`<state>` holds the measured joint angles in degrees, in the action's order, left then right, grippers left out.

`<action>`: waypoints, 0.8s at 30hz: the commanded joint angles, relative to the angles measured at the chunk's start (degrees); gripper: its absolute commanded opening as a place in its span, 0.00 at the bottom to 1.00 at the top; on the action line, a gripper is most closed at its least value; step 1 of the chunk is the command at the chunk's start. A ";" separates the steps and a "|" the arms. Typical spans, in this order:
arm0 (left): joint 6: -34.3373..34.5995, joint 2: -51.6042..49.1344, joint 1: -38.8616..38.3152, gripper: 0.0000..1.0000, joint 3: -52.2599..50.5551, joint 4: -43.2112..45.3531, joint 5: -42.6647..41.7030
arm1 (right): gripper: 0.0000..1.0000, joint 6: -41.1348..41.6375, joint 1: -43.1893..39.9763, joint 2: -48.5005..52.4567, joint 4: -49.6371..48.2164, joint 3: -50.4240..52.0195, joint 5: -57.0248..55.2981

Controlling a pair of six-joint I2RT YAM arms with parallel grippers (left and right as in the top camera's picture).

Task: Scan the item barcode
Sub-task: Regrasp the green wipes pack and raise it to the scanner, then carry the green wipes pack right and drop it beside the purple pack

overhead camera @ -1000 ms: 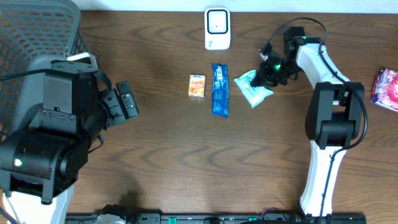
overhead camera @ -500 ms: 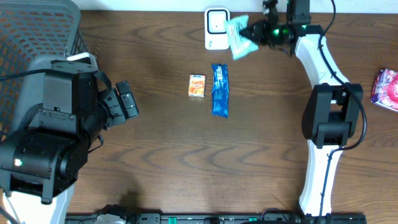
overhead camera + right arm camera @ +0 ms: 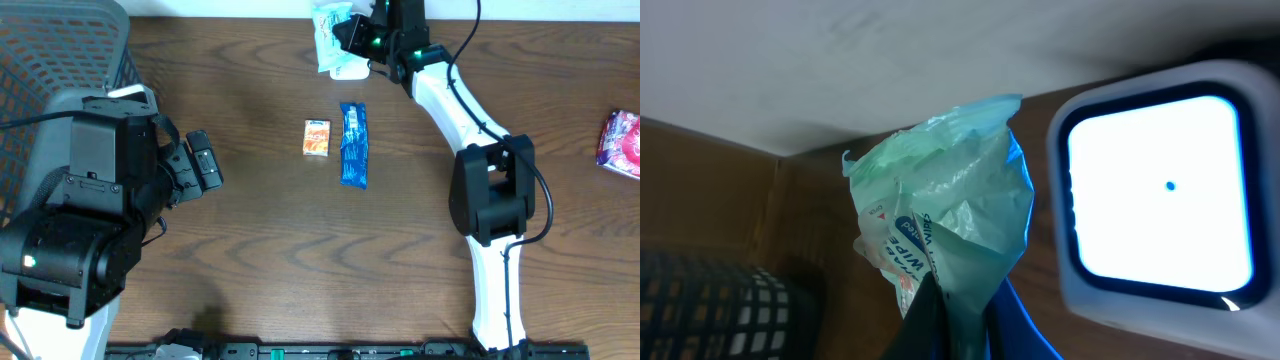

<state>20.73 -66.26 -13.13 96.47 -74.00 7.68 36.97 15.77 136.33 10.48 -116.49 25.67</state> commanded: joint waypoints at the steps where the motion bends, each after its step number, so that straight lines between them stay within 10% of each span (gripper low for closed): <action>1: -0.72 0.04 0.31 0.98 0.15 -0.17 0.70 | 0.01 -4.07 -4.33 -4.15 1.16 -1.27 -0.55; 14: -0.72 0.04 0.31 0.98 0.15 -0.17 0.70 | 0.01 -27.30 -26.23 -14.53 39.34 -0.90 -27.71; 24: -0.74 0.04 0.31 0.98 0.15 -0.17 0.70 | 0.10 -33.97 -37.55 -8.11 41.00 3.04 -39.30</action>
<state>20.73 -66.26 -13.13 96.47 -73.97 7.68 5.91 -19.68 126.17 52.42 -113.86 -6.94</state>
